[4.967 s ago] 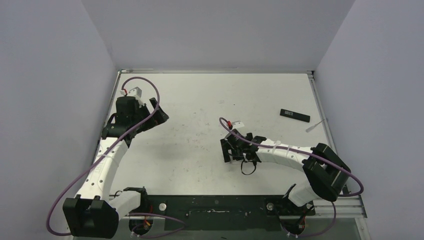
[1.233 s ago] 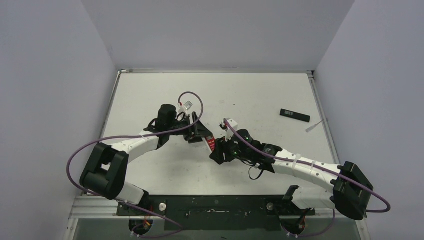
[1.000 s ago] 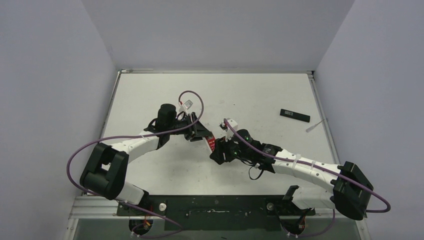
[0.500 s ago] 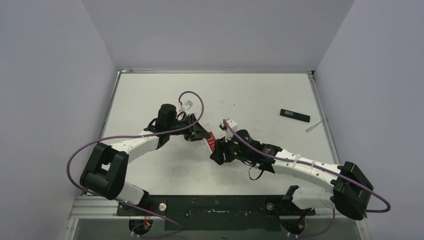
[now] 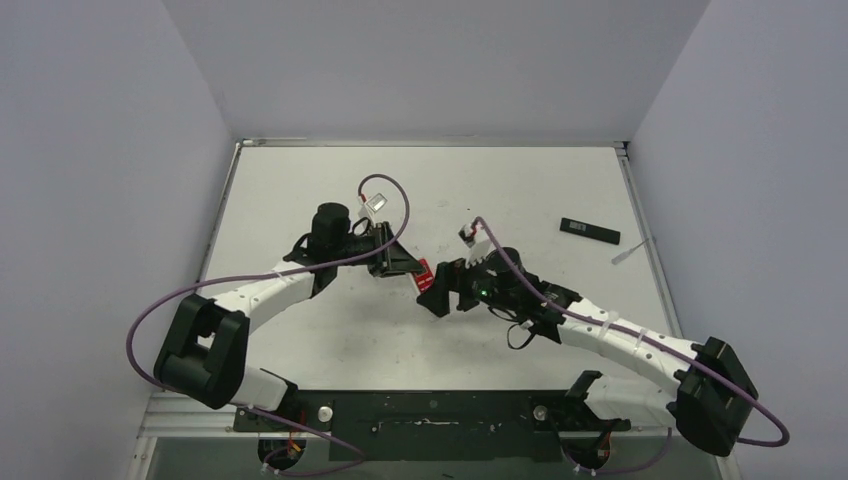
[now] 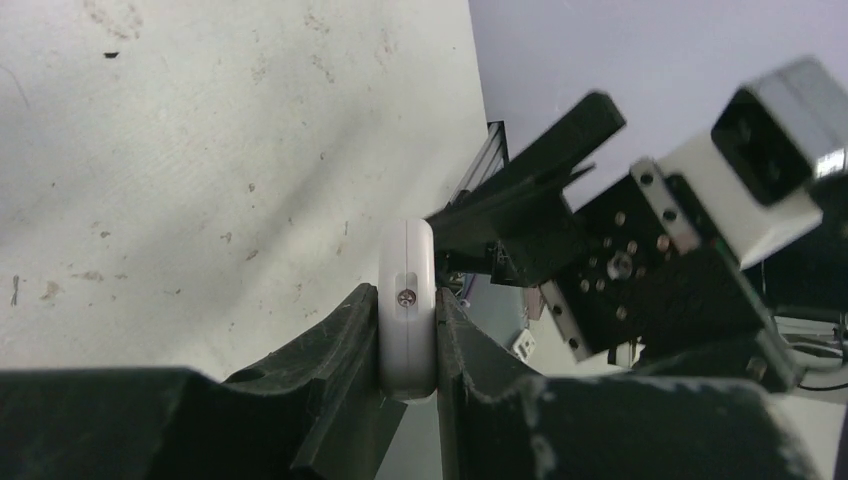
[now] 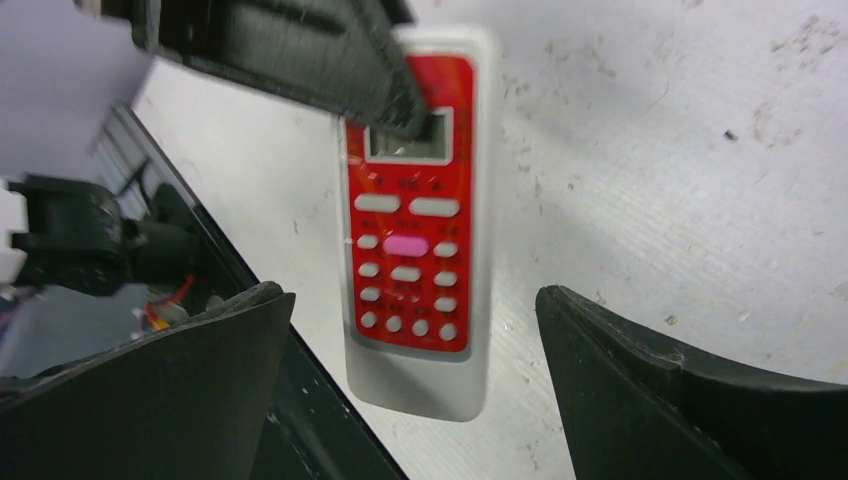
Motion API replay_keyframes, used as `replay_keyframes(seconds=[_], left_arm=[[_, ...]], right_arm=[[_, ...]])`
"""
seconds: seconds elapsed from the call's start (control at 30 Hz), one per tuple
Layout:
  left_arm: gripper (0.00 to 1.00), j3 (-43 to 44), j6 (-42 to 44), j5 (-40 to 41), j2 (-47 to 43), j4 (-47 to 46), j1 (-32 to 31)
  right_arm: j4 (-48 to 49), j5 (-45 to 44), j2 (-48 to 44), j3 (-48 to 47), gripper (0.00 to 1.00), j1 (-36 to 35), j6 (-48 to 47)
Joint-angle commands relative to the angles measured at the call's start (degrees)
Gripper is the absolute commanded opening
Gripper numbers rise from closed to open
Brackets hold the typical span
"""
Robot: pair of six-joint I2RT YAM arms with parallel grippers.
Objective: Unload the batteries from the remote control
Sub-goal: Pick up the remote control from the center of the board.
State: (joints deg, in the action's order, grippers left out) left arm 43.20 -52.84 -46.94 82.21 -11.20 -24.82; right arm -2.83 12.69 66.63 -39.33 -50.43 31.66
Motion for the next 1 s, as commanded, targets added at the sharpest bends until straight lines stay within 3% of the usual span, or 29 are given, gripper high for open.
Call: replay_keyframes(seconds=[0.0, 0.17, 0.37, 0.6, 0.83, 0.97], left_arm=[[0.0, 3.4, 2.9, -4.1, -3.6, -3.0, 0.1], [0.0, 3.8, 5.3, -6.8, -6.3, -3.3, 0.7], [0.0, 3.7, 5.1, -8.7, -9.2, -7.1, 1.4], [0.0, 1.9, 0.3, -9.2, -11.0, -15.9, 2.1], [0.0, -0.7, -6.5, -9.2, -10.8, -26.6, 2.2], [0.0, -1.4, -8.2, -9.7, -10.5, -29.3, 2.2]], right_arm=[[13.4, 13.0, -5.9, 4.1, 0.99, 10.1, 8.0], [31.0, 32.4, -7.3, 10.7, 0.97, 21.6, 18.5], [43.7, 43.2, -4.8, 14.8, 0.9, 22.7, 25.7], [46.4, 44.9, -3.5, 15.4, 0.79, 21.3, 26.4], [49.4, 44.6, -0.7, 14.8, 0.5, 18.0, 26.9], [53.5, 43.8, 0.4, 14.9, 0.39, 17.0, 28.6]])
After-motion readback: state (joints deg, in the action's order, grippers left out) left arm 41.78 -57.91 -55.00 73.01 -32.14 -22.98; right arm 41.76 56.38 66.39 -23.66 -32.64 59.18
